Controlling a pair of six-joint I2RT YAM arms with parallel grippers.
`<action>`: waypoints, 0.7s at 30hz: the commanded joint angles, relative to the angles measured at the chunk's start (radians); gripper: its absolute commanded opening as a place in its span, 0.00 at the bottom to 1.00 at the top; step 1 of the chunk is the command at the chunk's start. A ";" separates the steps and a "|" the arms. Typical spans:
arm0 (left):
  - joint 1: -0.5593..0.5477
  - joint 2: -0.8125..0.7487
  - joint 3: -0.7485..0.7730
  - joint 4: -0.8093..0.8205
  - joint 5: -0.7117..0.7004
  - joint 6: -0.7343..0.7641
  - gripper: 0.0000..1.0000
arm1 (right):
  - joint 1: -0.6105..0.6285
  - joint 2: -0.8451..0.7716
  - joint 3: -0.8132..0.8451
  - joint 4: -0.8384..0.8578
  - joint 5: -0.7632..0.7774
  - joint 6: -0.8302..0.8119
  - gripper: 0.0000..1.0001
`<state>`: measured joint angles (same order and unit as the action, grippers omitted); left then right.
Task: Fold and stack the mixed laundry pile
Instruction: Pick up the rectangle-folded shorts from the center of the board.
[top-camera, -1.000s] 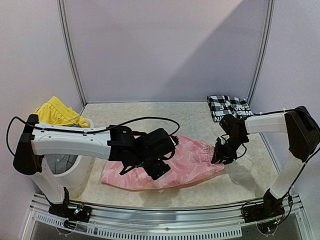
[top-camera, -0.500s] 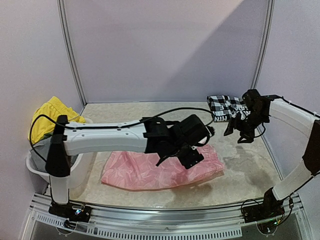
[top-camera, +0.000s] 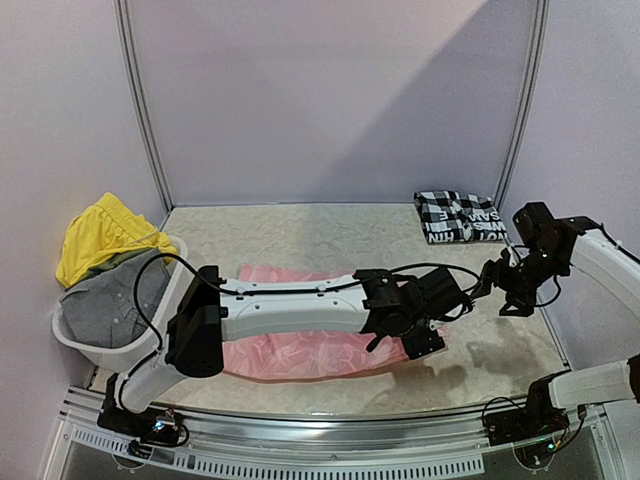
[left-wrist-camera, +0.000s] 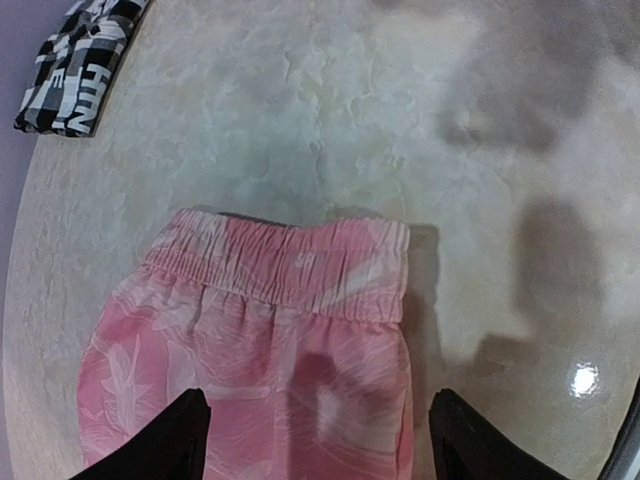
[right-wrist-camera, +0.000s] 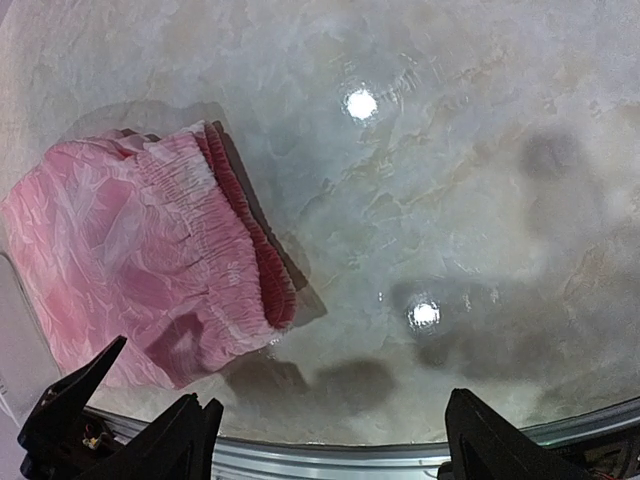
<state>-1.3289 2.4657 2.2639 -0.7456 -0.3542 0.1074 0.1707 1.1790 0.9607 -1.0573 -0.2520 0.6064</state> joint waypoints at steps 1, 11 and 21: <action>-0.018 0.074 0.054 0.011 0.003 0.029 0.76 | -0.003 -0.072 -0.028 -0.051 0.021 0.035 0.84; -0.015 0.169 0.028 0.081 -0.029 0.044 0.64 | -0.002 -0.107 0.015 -0.096 0.037 0.076 0.87; -0.013 0.162 -0.113 0.180 -0.116 0.095 0.42 | -0.002 -0.083 0.048 -0.111 0.033 0.095 0.88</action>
<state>-1.3323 2.6129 2.2234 -0.5640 -0.4500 0.1749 0.1703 1.0851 0.9813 -1.1530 -0.2333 0.6811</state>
